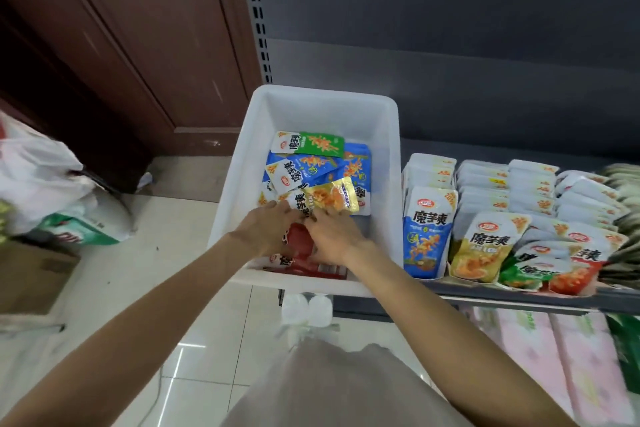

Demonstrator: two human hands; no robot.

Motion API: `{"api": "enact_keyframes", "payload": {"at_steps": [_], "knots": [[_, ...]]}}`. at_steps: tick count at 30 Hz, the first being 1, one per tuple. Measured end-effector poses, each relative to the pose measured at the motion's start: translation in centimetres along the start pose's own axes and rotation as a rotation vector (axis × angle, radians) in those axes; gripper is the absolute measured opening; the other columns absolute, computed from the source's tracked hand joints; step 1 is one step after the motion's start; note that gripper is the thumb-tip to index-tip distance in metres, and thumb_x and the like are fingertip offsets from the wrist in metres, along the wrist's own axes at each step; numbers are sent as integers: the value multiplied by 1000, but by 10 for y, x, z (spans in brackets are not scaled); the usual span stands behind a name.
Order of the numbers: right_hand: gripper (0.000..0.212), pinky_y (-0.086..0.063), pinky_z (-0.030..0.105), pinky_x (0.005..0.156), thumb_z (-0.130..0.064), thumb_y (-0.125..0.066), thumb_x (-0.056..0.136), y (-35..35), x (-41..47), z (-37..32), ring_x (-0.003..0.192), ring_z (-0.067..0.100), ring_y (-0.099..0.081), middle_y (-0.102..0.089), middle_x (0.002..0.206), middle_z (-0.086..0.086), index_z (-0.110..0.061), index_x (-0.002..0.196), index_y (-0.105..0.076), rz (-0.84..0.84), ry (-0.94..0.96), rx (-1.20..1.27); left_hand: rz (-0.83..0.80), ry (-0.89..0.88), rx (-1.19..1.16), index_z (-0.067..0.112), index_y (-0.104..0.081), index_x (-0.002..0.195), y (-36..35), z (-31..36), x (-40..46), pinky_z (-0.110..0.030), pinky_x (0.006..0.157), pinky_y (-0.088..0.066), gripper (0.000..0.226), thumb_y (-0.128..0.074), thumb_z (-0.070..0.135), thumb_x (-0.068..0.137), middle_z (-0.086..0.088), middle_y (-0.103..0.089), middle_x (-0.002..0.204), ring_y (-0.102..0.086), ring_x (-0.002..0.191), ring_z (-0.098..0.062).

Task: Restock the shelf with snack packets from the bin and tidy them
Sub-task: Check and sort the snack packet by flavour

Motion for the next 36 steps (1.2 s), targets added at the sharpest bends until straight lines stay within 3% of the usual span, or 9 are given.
{"api": "enact_keyframes", "payload": {"at_steps": [5, 8, 12, 15, 17, 20, 22, 30, 36], "knots": [[65, -45, 39, 93, -32, -69, 81, 6, 0, -7, 116, 31, -46, -46, 127, 15, -5, 134, -42, 16, -50, 29, 78, -18, 0, 23, -39, 134, 3, -1, 6, -35, 96, -43, 67, -63, 53, 79, -3, -47, 127, -46, 119, -22], [36, -44, 33, 73, -15, -56, 87, 21, -8, -23, 100, 28, -59, -60, 112, 14, -1, 120, -53, 112, 84, -106, 34, 17, -89, 25, -42, 133, 2, -8, 6, -37, 94, -43, 58, -59, 51, 84, -2, -48, 128, -48, 119, -23], [22, -45, 33, 66, -13, -41, 97, 37, -20, 0, 86, 29, -65, -67, 94, 12, -6, 102, -62, 274, 20, 28, 376, 85, -738, 25, -58, 122, 44, -29, -18, -35, 94, -44, 34, -57, 38, 91, 3, -57, 120, -55, 110, -14], [26, -50, 27, 64, -22, -40, 101, 53, -39, 42, 74, 19, -63, -68, 92, 8, -9, 107, -61, 453, -196, 364, 820, 242, -1285, 25, -60, 116, 71, -53, -62, -31, 93, -47, 23, -56, 23, 93, 9, -60, 116, -56, 103, 0], [23, -42, 16, 58, -20, -44, 100, 53, -56, 68, 78, 15, -61, -68, 98, 9, -7, 109, -61, 559, -345, 745, 893, 330, -1445, 26, -57, 120, 69, -50, -73, -28, 95, -45, 29, -58, 20, 92, 12, -57, 121, -54, 110, -3], [14, -51, 20, 77, -14, -49, 98, 31, -72, 78, 98, 17, -63, -66, 110, 9, -13, 107, -58, 587, -426, 1499, 675, 314, -1716, 26, -55, 123, 56, -24, -57, -31, 93, -48, 35, -63, 27, 89, 7, -59, 124, -57, 114, -12], [11, -52, 26, 79, -14, -50, 97, 29, -83, 76, 98, 16, -64, -67, 109, 6, -18, 104, -58, 582, -412, 1626, 449, 311, -1806, 25, -54, 125, 48, -1, -45, -27, 84, -52, 42, -64, 36, 86, 2, -61, 122, -61, 109, -14], [17, -53, 20, 72, -15, -55, 94, 49, -127, 78, 98, 12, -62, -66, 101, -4, -26, 106, -55, 606, -331, 1612, 462, 149, -1659, 36, -54, 105, 85, 40, -49, -27, 74, -55, 32, -69, 19, 82, 8, -67, 102, -67, 91, -11], [68, -52, 15, 74, -28, -65, 81, 89, -213, 119, 105, -3, -58, -51, 121, -19, -48, 132, -26, 898, -307, 1417, 474, -192, -1077, 44, -53, 107, 136, 113, -60, -11, 72, -51, 49, -72, 9, 80, 21, -61, 87, -63, 79, 3]]}}
Point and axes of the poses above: each hand's wrist, its own x-axis towards the middle knuckle, its own y-axis out of the back of the hand, z = x × y, the point moved 10 cm from there along x, towards the middle knuckle
